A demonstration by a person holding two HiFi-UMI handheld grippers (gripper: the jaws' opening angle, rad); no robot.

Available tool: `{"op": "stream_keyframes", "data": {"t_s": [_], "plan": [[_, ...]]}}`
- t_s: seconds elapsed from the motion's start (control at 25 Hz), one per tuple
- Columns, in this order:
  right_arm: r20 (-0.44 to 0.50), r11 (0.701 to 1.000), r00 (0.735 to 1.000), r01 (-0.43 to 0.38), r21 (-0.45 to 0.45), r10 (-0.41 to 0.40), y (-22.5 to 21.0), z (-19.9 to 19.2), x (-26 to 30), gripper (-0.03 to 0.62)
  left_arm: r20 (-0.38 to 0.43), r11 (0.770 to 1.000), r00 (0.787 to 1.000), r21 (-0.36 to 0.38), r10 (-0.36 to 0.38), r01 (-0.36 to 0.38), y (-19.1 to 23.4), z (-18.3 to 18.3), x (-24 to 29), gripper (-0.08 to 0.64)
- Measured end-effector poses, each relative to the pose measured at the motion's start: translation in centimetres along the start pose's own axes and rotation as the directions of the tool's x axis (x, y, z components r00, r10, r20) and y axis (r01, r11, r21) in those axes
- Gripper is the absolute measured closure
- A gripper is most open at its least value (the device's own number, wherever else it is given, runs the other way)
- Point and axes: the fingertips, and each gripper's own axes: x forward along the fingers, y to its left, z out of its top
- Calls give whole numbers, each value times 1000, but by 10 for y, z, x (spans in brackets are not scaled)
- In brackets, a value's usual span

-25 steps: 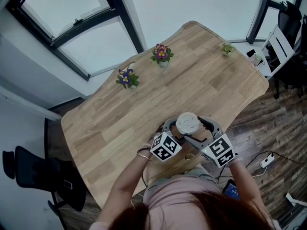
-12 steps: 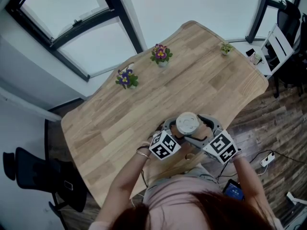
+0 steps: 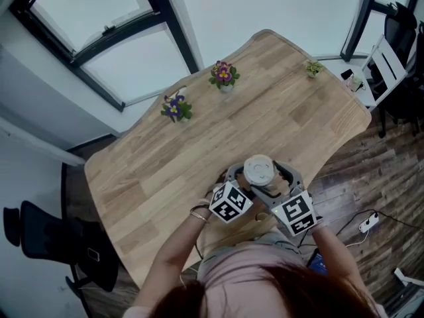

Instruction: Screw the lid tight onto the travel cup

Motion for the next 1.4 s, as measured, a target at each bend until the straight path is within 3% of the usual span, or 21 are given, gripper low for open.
{"op": "stream_keyframes", "data": {"t_s": [0.12, 0.28, 0.44, 0.56, 0.68, 0.84, 0.96, 1.04, 1.2, 1.4], "plan": [[11, 999, 999, 29, 21, -30, 0, 0, 1, 239, 8, 1000, 1000, -13, 15, -15, 1, 0, 0, 213], [-27, 995, 995, -100, 11, 100, 5, 0, -2, 238, 20, 1000, 1000, 5, -19, 18, 0, -1, -1, 213], [-103, 971, 972, -219, -95, 209, 3, -1, -5, 238, 17, 996, 998, 57, -66, 65, -5, -1, -1, 213], [-123, 954, 958, -273, -124, 258, 3, 0, -3, 239, 14, 995, 997, 66, -73, 71, -6, 0, 0, 213], [-82, 968, 974, -222, -114, 213, 2, 3, -2, 239, 9, 997, 998, 51, -55, 54, -5, 1, 0, 213], [-16, 996, 998, -69, -63, 68, 1, 3, -1, 239, -1, 999, 1000, 33, -23, 23, -5, 1, 0, 213], [8, 1000, 1000, 24, -18, -24, -1, 3, -1, 239, -6, 1000, 1000, 12, 1, 0, -4, 2, 1, 213], [11, 999, 999, 42, -3, -42, -2, 3, -1, 239, -2, 1000, 1000, -1, 13, -13, -2, 2, 1, 213], [-37, 997, 997, -71, -7, 71, 1, 1, -3, 239, 5, 1000, 1000, 19, -21, 21, -3, 2, 2, 213], [-154, 967, 962, -242, -84, 227, 1, -6, -6, 238, -12, 991, 995, 96, -96, 97, -6, 1, 2, 213]]}}
